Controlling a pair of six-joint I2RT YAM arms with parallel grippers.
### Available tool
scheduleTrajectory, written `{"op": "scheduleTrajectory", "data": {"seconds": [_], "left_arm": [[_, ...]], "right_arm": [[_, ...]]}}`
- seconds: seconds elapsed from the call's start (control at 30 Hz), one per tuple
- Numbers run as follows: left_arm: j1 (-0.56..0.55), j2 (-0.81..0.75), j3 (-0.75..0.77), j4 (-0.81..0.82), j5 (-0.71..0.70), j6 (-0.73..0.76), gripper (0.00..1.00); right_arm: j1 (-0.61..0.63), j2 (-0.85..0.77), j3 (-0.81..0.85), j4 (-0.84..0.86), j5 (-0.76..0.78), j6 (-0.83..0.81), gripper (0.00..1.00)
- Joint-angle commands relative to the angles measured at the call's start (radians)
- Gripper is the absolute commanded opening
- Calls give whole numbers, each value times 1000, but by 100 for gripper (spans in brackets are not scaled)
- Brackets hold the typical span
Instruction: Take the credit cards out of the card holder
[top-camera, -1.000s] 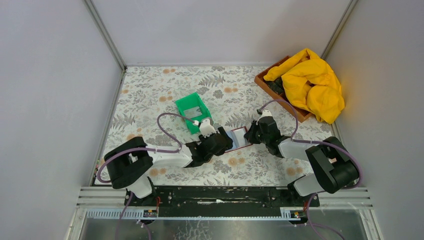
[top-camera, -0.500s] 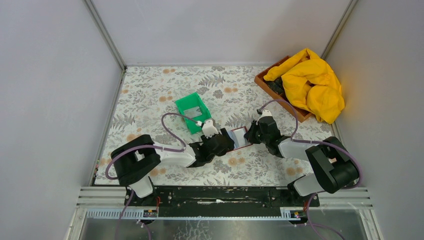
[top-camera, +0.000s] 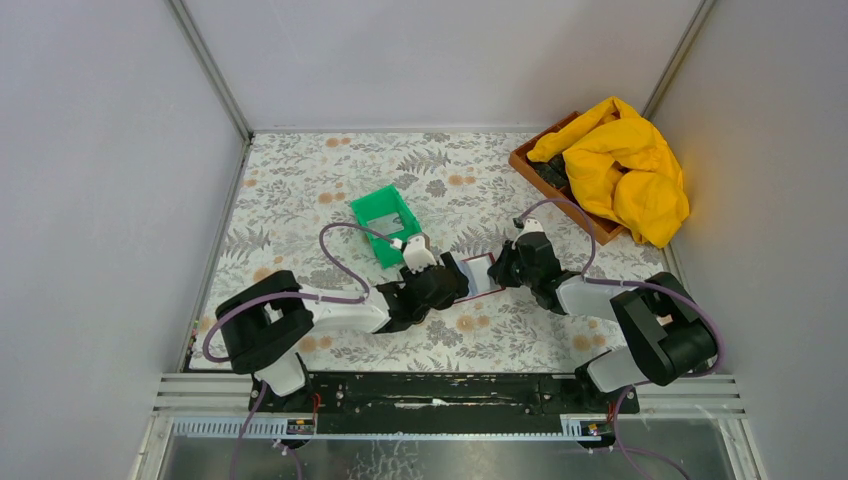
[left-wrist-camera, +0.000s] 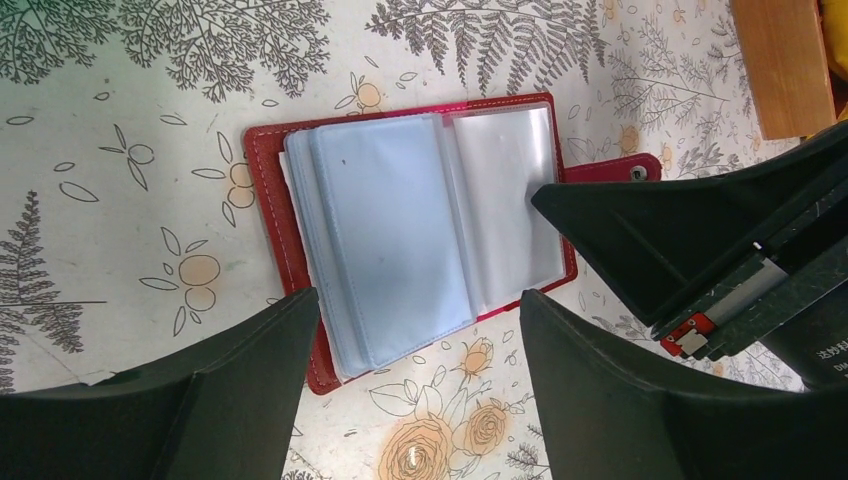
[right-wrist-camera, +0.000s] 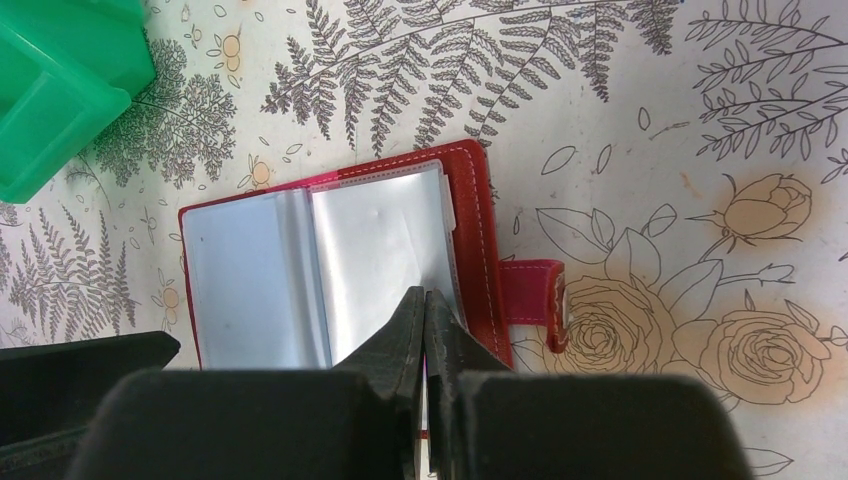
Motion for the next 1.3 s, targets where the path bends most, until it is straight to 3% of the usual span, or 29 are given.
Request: {"op": "scheduleTrajectory", "data": {"seconds": [0.0, 0.2, 0.83, 1.27], "left_arm": [[-8, -18, 30, -39, -58, 10, 82], [-8, -28, -1, 69, -14, 28, 84], [-8, 41, 31, 110, 43, 29, 84], [-5, 56, 46, 52, 33, -2, 85]], "right_arm": [[1, 25, 22, -41, 19, -15, 0], [2, 31, 23, -39, 18, -16, 0], [2, 43, 30, -42, 13, -19, 0], [2, 36, 28, -45, 12, -17, 0]]}}
